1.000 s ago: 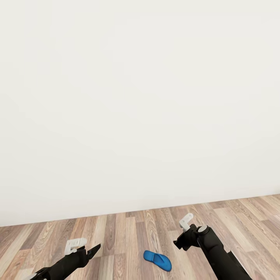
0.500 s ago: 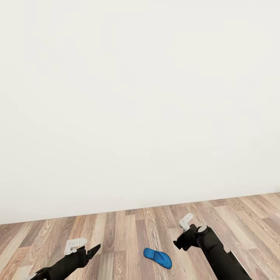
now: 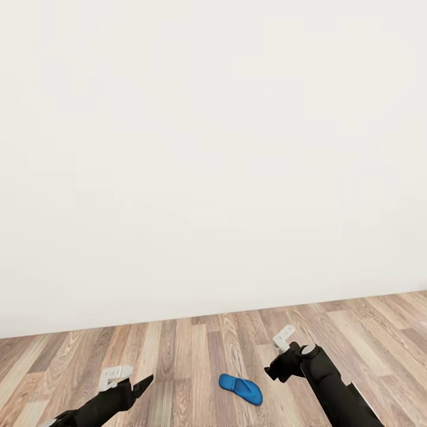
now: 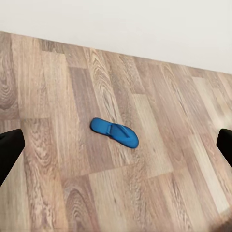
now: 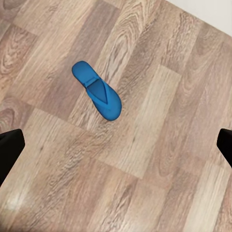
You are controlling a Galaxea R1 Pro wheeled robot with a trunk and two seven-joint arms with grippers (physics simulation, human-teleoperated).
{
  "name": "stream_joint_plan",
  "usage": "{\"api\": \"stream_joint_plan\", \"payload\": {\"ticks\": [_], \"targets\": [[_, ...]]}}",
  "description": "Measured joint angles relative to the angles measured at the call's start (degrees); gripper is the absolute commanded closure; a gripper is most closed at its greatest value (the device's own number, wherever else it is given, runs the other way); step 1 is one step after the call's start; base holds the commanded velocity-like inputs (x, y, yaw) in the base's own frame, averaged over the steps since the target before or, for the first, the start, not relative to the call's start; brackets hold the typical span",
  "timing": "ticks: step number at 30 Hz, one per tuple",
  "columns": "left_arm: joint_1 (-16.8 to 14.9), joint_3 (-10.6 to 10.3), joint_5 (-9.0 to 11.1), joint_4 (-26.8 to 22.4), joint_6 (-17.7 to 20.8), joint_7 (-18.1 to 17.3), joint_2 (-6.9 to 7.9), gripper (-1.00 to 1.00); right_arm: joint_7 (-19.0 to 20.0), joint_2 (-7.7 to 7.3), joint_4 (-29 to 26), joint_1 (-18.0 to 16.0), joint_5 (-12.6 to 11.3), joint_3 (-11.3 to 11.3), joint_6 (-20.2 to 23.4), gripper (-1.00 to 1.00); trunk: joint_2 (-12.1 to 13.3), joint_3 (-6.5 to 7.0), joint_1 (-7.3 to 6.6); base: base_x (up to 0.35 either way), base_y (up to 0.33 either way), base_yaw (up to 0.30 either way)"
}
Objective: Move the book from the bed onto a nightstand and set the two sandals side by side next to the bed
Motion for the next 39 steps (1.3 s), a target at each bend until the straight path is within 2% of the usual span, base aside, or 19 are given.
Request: {"api": "stream_joint_plan", "payload": {"ticks": [39], "targets": [[0.0, 0.1, 0.0, 0.1, 0.0, -0.1, 0.09, -1.0, -0.2, 0.03, 0.1, 0.0, -0.1, 0.0, -0.1, -1.0, -15.6, -7.0, 8.57, 0.0, 0.0, 0.0]]}}
